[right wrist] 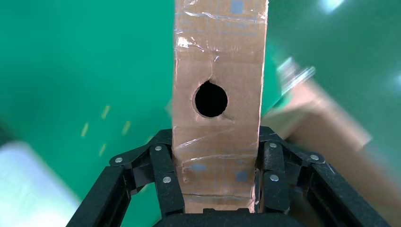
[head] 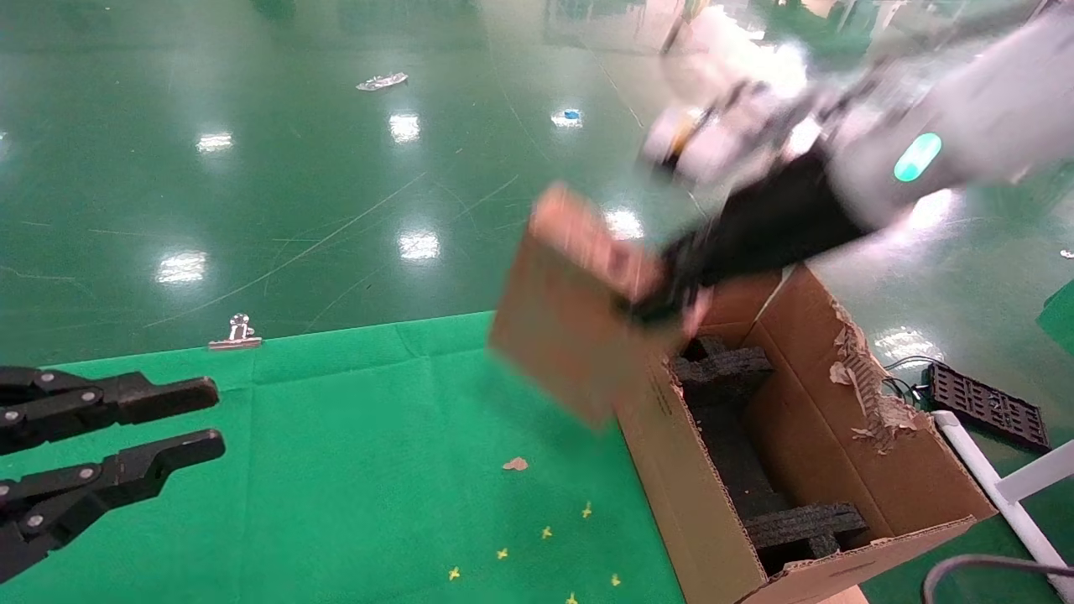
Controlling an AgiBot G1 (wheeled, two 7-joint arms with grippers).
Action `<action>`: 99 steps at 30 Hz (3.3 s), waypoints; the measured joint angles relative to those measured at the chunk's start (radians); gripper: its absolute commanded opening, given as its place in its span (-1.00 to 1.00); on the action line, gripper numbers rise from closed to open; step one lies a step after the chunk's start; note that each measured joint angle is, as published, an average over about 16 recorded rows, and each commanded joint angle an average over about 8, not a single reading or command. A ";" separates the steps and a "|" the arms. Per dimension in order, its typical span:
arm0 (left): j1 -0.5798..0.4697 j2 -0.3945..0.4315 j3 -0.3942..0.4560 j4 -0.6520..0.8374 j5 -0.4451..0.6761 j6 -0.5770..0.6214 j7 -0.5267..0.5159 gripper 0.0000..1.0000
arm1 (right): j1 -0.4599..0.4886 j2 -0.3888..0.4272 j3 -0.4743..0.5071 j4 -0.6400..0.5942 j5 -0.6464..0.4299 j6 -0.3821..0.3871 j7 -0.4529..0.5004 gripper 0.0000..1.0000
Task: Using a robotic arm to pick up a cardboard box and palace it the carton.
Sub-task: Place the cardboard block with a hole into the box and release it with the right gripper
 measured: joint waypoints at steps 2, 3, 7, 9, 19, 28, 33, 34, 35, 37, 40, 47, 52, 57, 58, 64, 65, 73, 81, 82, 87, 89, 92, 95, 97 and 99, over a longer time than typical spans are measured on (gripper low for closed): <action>0.000 0.000 0.000 0.000 0.000 0.000 0.000 -1.00 | 0.032 0.014 0.019 -0.056 0.005 0.000 -0.029 -1.00; 0.000 0.000 0.000 0.000 0.000 0.000 0.000 -1.00 | 0.047 0.020 0.027 -0.086 0.005 -0.002 -0.042 -1.00; 0.000 0.000 0.000 0.000 0.000 0.000 0.000 -1.00 | 0.097 0.041 0.046 -0.212 -0.004 -0.013 -0.087 -1.00; 0.000 0.000 0.000 0.000 0.000 0.000 0.000 -1.00 | 0.114 0.048 0.048 -0.277 -0.015 -0.023 -0.100 -1.00; 0.000 0.000 0.001 0.000 -0.001 0.000 0.000 0.59 | 0.114 0.066 0.003 -0.535 -0.092 -0.092 -0.093 -1.00; 0.000 0.000 0.001 0.000 -0.001 0.000 0.001 1.00 | 0.029 0.073 -0.049 -0.646 -0.136 -0.116 -0.062 -1.00; 0.000 -0.001 0.001 0.000 -0.001 -0.001 0.001 1.00 | -0.031 0.066 -0.068 -0.681 -0.150 -0.089 -0.052 -1.00; 0.000 -0.001 0.001 0.000 -0.001 -0.001 0.001 1.00 | -0.043 0.064 -0.070 -0.688 -0.152 -0.082 -0.050 -1.00; 0.000 -0.001 0.001 0.000 -0.001 -0.001 0.001 1.00 | -0.055 0.061 -0.073 -0.695 -0.154 -0.075 -0.047 -1.00; 0.000 -0.001 0.002 0.000 -0.001 -0.001 0.001 1.00 | -0.078 0.054 -0.078 -0.708 -0.157 -0.061 -0.042 -1.00; 0.000 -0.001 0.002 0.000 -0.001 -0.001 0.001 1.00 | -0.110 0.044 -0.084 -0.724 -0.159 -0.041 -0.034 -1.00; 0.000 -0.001 0.002 0.000 -0.001 -0.001 0.001 1.00 | -0.169 0.024 -0.097 -0.744 -0.167 -0.006 -0.012 -1.00; 0.000 -0.001 0.002 0.000 -0.001 -0.001 0.001 1.00 | -0.208 0.012 -0.106 -0.741 -0.174 0.020 0.013 -1.00; -0.001 -0.001 0.002 0.000 -0.002 -0.001 0.001 1.00 | -0.253 0.003 -0.113 -0.725 -0.177 0.048 0.041 -1.00; -0.001 -0.001 0.002 0.000 -0.002 -0.001 0.001 1.00 | -0.262 0.002 -0.115 -0.721 -0.178 0.053 0.047 -1.00; -0.001 -0.001 0.003 0.000 -0.002 -0.001 0.001 1.00 | -0.326 -0.007 -0.123 -0.696 -0.177 0.093 0.083 -1.00; -0.001 -0.001 0.003 0.000 -0.002 -0.001 0.001 1.00 | -0.338 -0.008 -0.124 -0.692 -0.175 0.100 0.088 -1.00; -0.001 -0.001 0.003 0.000 -0.002 -0.001 0.001 1.00 | -0.439 -0.026 -0.124 -0.671 -0.155 0.173 0.113 -1.00; -0.001 -0.001 0.003 0.000 -0.002 -0.001 0.002 1.00 | -0.543 -0.052 -0.104 -0.683 -0.106 0.261 0.085 -1.00; -0.001 -0.001 0.003 0.000 -0.002 -0.001 0.002 1.00 | -0.553 -0.054 -0.101 -0.687 -0.100 0.270 0.077 -0.90; -0.001 -0.001 0.004 0.000 -0.002 -0.001 0.002 1.00 | -0.592 -0.067 -0.089 -0.714 -0.077 0.298 0.029 0.35; -0.001 -0.001 0.004 0.000 -0.002 -0.002 0.002 1.00 | -0.601 -0.073 -0.087 -0.728 -0.073 0.300 0.010 0.85; -0.001 -0.001 0.004 0.000 -0.003 -0.002 0.002 1.00 | -0.605 -0.083 -0.086 -0.749 -0.070 0.296 -0.019 1.00; -0.001 -0.002 0.004 0.000 -0.003 -0.002 0.002 1.00 | -0.604 -0.095 -0.087 -0.771 -0.072 0.285 -0.044 1.00; -0.001 -0.002 0.004 0.000 -0.003 -0.002 0.002 1.00 | -0.601 -0.105 -0.088 -0.786 -0.075 0.278 -0.059 1.00; -0.001 -0.002 0.004 0.000 -0.003 -0.002 0.002 1.00 | -0.597 -0.116 -0.090 -0.801 -0.078 0.271 -0.071 1.00</action>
